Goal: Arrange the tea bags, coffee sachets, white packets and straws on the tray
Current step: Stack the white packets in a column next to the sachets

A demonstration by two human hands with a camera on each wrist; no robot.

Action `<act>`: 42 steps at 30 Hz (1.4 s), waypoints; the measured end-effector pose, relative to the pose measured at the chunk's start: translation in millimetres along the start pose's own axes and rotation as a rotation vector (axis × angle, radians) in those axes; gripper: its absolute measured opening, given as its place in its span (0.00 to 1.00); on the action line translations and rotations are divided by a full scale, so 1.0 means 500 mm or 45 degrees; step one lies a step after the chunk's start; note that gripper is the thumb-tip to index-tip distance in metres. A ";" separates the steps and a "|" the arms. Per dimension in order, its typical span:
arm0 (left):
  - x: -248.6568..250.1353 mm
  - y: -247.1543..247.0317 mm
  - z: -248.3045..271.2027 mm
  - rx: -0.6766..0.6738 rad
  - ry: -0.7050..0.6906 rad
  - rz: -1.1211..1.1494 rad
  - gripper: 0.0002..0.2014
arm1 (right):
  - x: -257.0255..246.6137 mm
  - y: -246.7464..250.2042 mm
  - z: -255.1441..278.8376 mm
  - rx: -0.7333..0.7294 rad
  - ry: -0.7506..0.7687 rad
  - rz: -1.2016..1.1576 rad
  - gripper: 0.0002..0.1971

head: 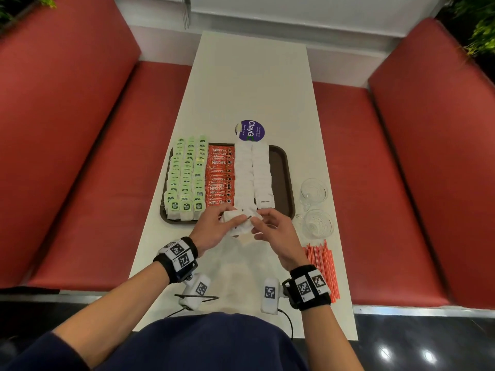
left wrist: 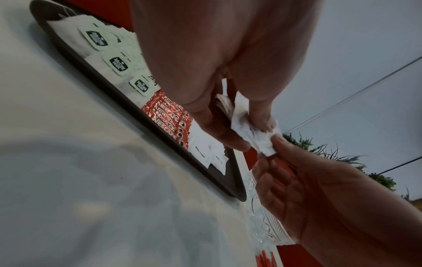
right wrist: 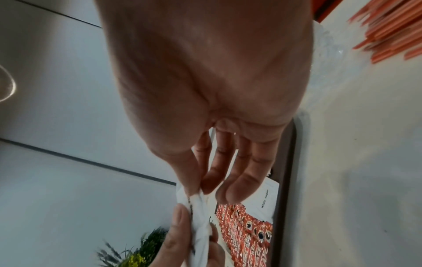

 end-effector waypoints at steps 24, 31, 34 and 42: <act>-0.041 0.052 -0.053 0.115 0.116 0.024 0.07 | -0.006 0.030 -0.255 -0.488 0.326 1.903 0.05; -0.032 0.047 -0.055 0.108 0.162 0.196 0.05 | -0.014 -0.003 -0.203 -0.106 0.395 1.343 0.07; -0.023 0.038 -0.050 0.133 0.134 0.303 0.08 | -0.011 -0.033 -0.146 -0.077 0.154 0.808 0.13; -0.012 0.032 -0.043 0.136 0.110 0.285 0.10 | 0.025 -0.024 -0.086 0.019 0.008 0.351 0.06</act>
Point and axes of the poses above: each hand's wrist, its own z-axis away from the middle knuckle, its own y-axis out of the back of the hand, x = y × z, the point moved 3 cm from there along -z, towards the middle knuckle, and after that the axes turned 10 degrees about y, right-handed, at the moved point
